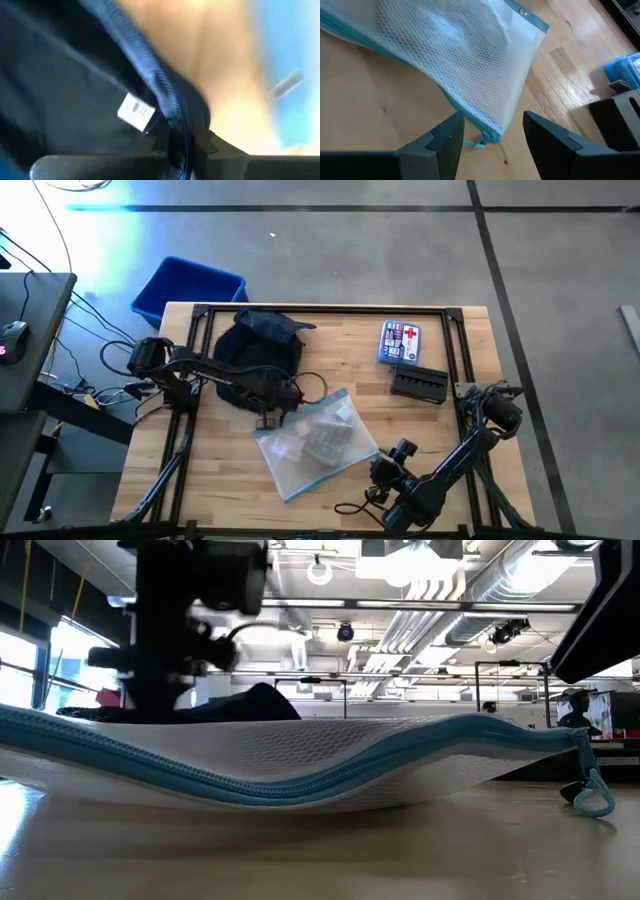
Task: Unpack backpack
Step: Put the transparent zip bag into the black backpack
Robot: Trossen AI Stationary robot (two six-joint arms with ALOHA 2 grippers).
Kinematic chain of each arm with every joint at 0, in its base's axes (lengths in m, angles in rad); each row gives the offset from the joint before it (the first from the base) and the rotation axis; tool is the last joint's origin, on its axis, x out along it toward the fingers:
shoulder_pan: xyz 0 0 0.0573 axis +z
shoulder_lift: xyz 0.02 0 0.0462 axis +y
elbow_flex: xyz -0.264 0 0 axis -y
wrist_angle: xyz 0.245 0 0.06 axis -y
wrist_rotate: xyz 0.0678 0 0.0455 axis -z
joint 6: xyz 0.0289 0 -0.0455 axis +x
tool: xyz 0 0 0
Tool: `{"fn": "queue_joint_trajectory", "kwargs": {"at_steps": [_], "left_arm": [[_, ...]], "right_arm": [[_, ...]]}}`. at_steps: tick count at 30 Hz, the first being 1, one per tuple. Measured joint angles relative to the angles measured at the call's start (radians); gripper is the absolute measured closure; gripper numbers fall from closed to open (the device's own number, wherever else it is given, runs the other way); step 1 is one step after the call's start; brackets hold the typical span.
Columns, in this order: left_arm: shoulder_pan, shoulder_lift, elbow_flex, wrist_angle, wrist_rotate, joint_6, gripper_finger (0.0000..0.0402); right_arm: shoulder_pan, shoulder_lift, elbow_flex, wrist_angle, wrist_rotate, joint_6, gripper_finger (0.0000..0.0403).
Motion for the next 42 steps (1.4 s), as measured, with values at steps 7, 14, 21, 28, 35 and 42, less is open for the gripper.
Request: {"fn": "queue_joint_trajectory", "kwargs": {"at_steps": [7, 14, 21, 28, 35, 42], "left_arm": [[-0.046, 0.0, 0.078, 0.417, 0.024, 0.025, 0.0387], [-0.045, 0.0, 0.223, 0.359, 0.076, 0.117, 0.0321], [-0.101, -0.001, 0.371, 0.114, 0.054, 0.113, 0.0273], [-0.129, 0.025, 0.317, 0.092, 0.069, -0.022, 0.0271], [-0.158, 0.027, 0.194, 0.174, 0.099, -0.014, 0.0271], [-0.119, 0.027, 0.055, 0.439, -0.186, -0.043, 0.0271]], "right_arm": [[-0.001, 0.0, 0.0, -0.002, -0.013, 0.0, 0.0213], [0.001, 0.0, 0.0, -0.02, -0.008, 0.0, 0.0213], [0.02, 0.0, 0.0, -0.024, 0.041, -0.018, 0.0213], [0.02, 0.0, 0.0, -0.002, 0.046, -0.016, 0.0213], [0.015, 0.0, 0.0, 0.005, 0.048, -0.041, 0.0213], [0.011, 0.0, 0.0, 0.018, 0.048, -0.042, 0.0213]]}}
